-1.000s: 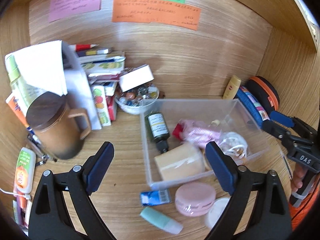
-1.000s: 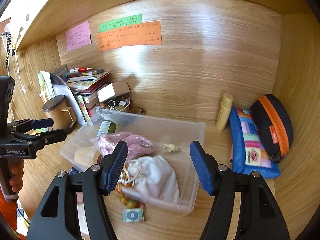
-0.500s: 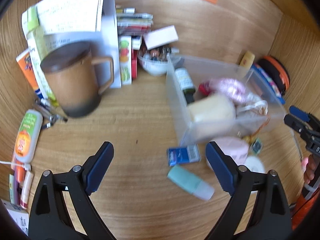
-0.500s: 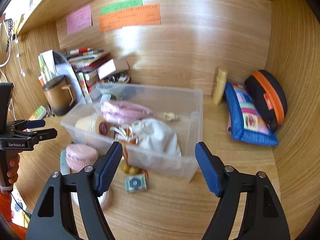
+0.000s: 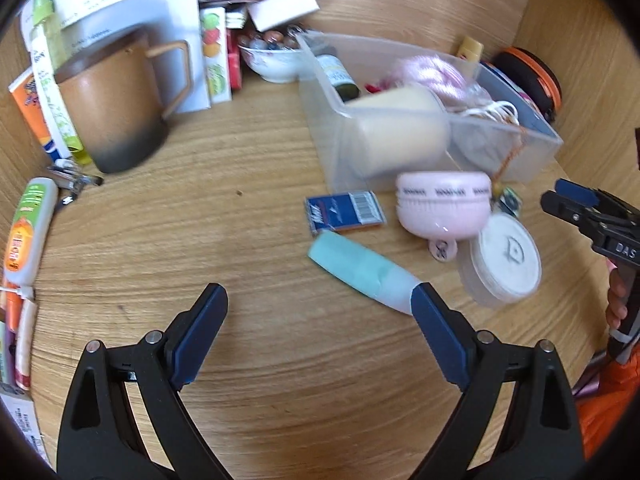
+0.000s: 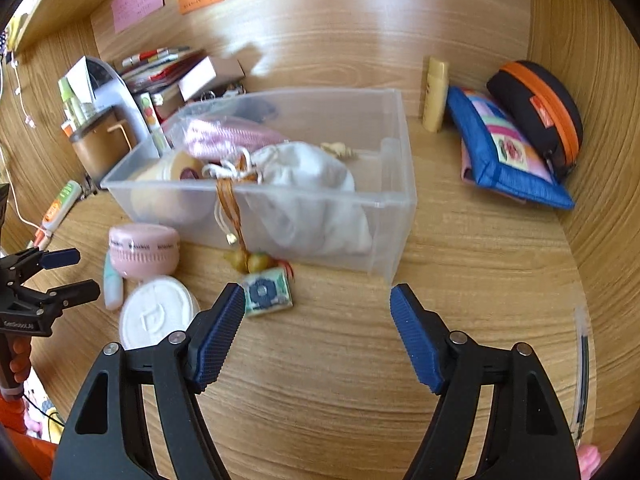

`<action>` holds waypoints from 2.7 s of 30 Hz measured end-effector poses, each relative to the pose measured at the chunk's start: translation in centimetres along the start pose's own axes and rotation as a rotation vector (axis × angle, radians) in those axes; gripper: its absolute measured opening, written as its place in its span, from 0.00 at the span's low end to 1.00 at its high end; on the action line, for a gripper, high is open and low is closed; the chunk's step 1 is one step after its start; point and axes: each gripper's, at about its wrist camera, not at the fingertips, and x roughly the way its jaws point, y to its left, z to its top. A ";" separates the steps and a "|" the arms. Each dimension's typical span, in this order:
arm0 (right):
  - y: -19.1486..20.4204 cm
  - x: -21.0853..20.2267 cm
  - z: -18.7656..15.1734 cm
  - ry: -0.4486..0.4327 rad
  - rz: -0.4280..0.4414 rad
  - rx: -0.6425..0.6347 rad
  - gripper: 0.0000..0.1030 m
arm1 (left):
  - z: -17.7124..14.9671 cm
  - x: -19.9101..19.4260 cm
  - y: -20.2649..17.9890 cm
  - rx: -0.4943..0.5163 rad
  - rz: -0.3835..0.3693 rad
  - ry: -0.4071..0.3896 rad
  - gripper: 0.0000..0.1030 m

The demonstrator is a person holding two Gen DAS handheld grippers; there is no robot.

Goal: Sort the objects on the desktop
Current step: 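Move both grippers back toward the remaining items on the desk, then grasp the mint-green tube with the left gripper while the right grasps the green charm, then lift and carry the green tube and charm over the clear box with both grippers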

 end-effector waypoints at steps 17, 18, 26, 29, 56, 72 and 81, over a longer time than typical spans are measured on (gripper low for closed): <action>0.9 2.8 -0.9 0.078 0.036 -0.046 0.70 | 0.7 2.1 -2.2 0.098 0.059 -0.010 0.91; 1.0 2.9 -0.8 0.081 0.041 -0.050 0.70 | 0.8 2.1 -2.2 0.095 0.062 -0.014 0.91; 2.2 3.4 -0.2 0.090 0.050 -0.106 0.70 | 0.9 1.8 -1.7 0.072 0.078 -0.043 0.74; 2.3 3.5 -0.2 0.091 0.050 -0.117 0.69 | 1.0 1.7 -1.4 0.066 0.080 -0.049 0.71; 2.2 2.1 0.4 0.024 0.098 -0.134 0.30 | 1.5 -1.1 -0.6 -0.053 0.117 -0.171 0.71; 1.2 -2.7 0.9 -0.093 0.047 -0.137 0.30 | 2.3 -4.2 -0.6 -0.082 0.107 -0.275 0.71; 0.8 -4.6 2.5 -0.162 0.019 -0.138 0.30 | 3.9 -5.4 -1.0 -0.080 0.079 -0.328 0.71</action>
